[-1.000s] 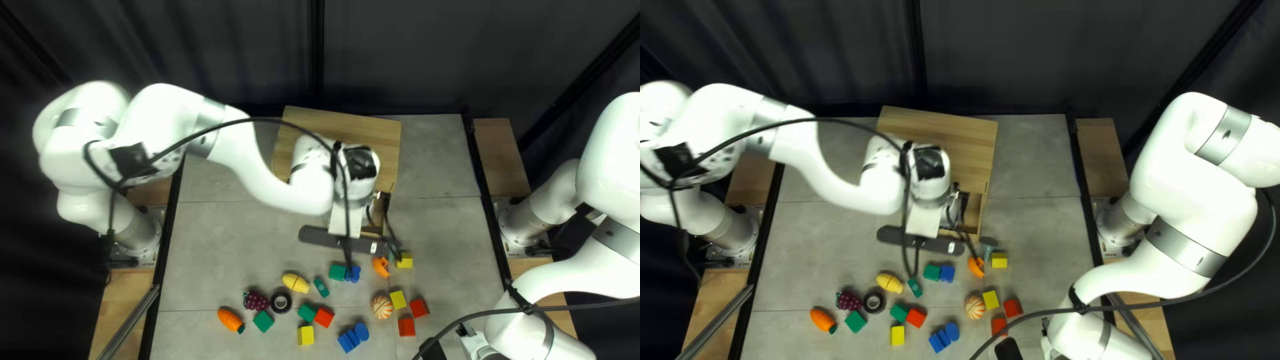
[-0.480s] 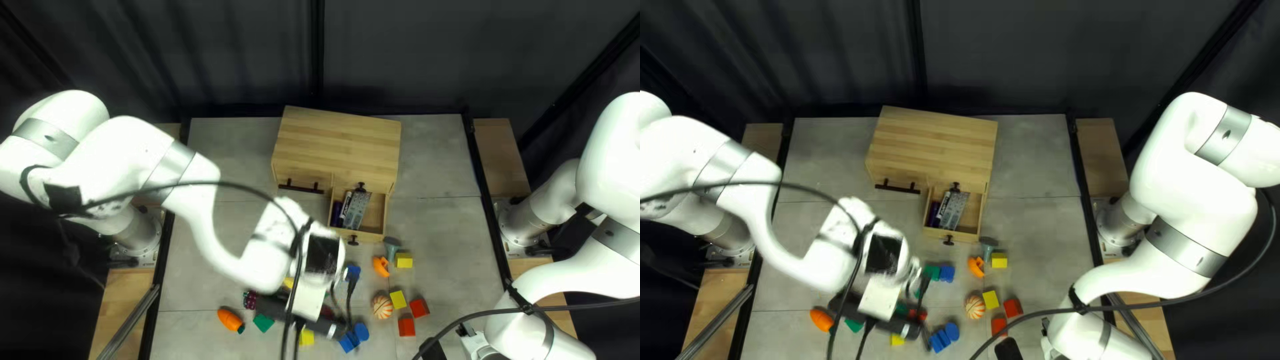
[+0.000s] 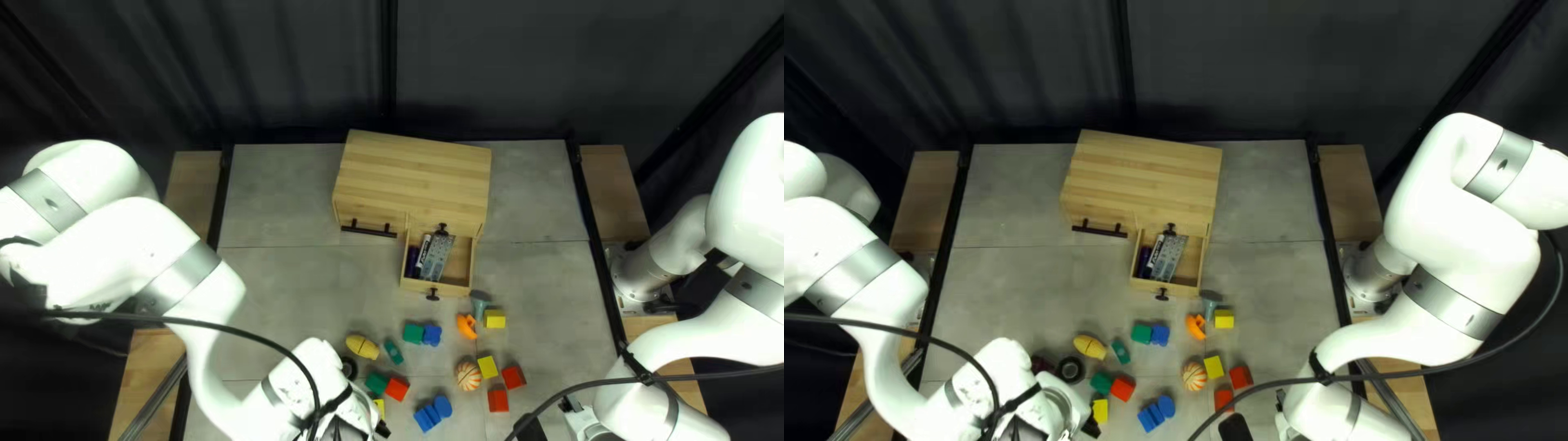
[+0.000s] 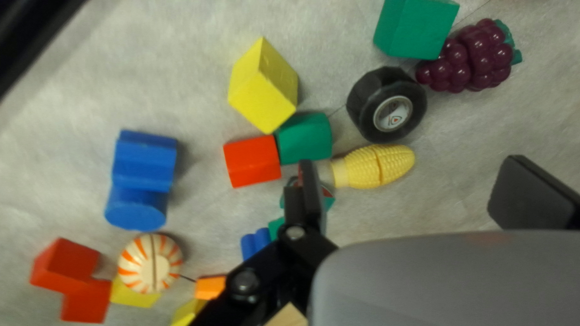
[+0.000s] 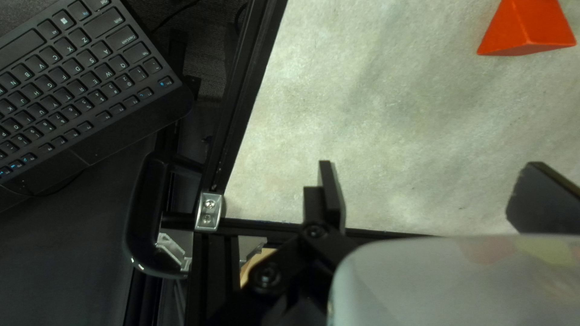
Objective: Open drawers and place objects into drawer and close
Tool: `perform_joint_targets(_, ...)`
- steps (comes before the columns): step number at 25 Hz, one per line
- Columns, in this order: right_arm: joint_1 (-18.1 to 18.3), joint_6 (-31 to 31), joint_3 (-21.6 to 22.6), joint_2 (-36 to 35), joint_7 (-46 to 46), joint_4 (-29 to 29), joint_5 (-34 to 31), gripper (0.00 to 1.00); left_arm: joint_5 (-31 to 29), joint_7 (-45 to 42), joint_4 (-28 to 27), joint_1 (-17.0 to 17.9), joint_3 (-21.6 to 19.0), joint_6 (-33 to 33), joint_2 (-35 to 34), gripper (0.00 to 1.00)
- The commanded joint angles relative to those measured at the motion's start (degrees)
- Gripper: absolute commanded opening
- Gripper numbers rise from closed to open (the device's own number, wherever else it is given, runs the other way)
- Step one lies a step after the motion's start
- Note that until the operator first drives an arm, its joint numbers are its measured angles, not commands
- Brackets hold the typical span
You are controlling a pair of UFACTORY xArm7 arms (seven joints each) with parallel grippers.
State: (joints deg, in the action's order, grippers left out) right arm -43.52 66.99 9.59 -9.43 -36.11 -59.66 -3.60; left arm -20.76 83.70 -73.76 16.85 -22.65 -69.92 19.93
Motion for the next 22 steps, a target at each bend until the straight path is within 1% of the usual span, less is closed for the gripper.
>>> perform_joint_targets(1, 0.0, 0.0, 0.0, 0.0, 0.0, 0.0, 0.0, 1.0, 1.3, 1.8, 0.5, -0.7, -0.4, 0.2, -0.6, 1.0)
perform_joint_targets(4, 0.0, 0.0, 0.0, 0.0, 0.0, 0.0, 0.0, 1.0, 2.7, 2.7, 1.6, -1.4, -0.6, 0.7, -1.9, 1.0)
perform_joint_targets(9, 0.0, 0.0, 0.0, 0.0, 0.0, 0.0, 0.0, 1.0, 4.9, 4.9, 1.9, -2.1, -1.2, 0.5, -3.2, 1.0)
perform_joint_targets(13, 0.0, 0.0, 0.0, 0.0, 0.0, 0.0, 0.0, 1.0, 6.3, 6.0, 3.3, -2.1, -2.0, 0.7, -4.4, 1.0)
perform_joint_targets(22, 0.0, 0.0, 0.0, 0.0, 0.0, 0.0, 0.0, 1.0, 8.7, 9.5, 3.6, -2.6, -3.0, 1.1, -4.1, 1.0)
